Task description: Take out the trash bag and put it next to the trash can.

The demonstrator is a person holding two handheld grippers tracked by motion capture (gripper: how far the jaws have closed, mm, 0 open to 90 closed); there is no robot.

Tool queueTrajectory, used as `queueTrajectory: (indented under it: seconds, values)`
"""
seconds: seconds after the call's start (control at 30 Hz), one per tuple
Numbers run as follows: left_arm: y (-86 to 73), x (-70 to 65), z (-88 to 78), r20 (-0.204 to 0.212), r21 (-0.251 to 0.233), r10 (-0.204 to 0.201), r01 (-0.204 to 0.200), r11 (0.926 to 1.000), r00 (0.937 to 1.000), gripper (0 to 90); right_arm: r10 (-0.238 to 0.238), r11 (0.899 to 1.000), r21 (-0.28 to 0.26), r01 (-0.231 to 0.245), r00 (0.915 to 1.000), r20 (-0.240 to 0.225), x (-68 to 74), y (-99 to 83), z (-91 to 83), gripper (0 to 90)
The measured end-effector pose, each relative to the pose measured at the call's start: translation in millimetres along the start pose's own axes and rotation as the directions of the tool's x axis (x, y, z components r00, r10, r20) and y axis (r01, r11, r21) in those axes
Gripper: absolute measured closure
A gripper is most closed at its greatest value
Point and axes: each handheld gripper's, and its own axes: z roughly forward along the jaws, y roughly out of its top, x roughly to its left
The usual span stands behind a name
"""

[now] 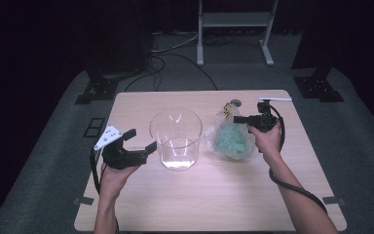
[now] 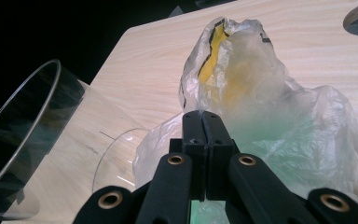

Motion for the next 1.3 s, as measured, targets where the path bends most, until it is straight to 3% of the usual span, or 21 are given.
queueTrajectory:
  seconds: [0.3, 0.77, 0.97, 1.3]
  values:
    - [0.4, 0.5, -2.3, -0.005, -0.005, 0.000, 0.000, 1.0000, 1.0000, 2.4, 0.004, 1.000, 0.008, -0.004, 1.0000, -0.003, -1.4, -3.8, 2.8, 89.2]
    - [-0.9, 1.6, -0.9, -0.007, 0.002, -0.001, 0.001, 1.0000, 1.0000, 2.3, -0.032, 0.999, -0.025, 0.031, 0.9988, -0.039, 0.8, 5.9, -10.7, 52.9]
    - [-1.0, 1.7, -1.0, -0.007, 0.001, -0.003, 0.003, 1.0000, 1.0000, 2.3, -0.039, 0.998, -0.051, 0.037, 0.9983, -0.043, 1.2, 10.5, -22.3, 45.1]
    - [-0.9, 2.3, -3.0, -0.008, 0.000, -0.003, 0.003, 1.0000, 1.0000, 2.4, -0.047, 0.996, -0.076, 0.044, 0.9980, -0.042, -4.1, 11.2, -43.0, 41.5]
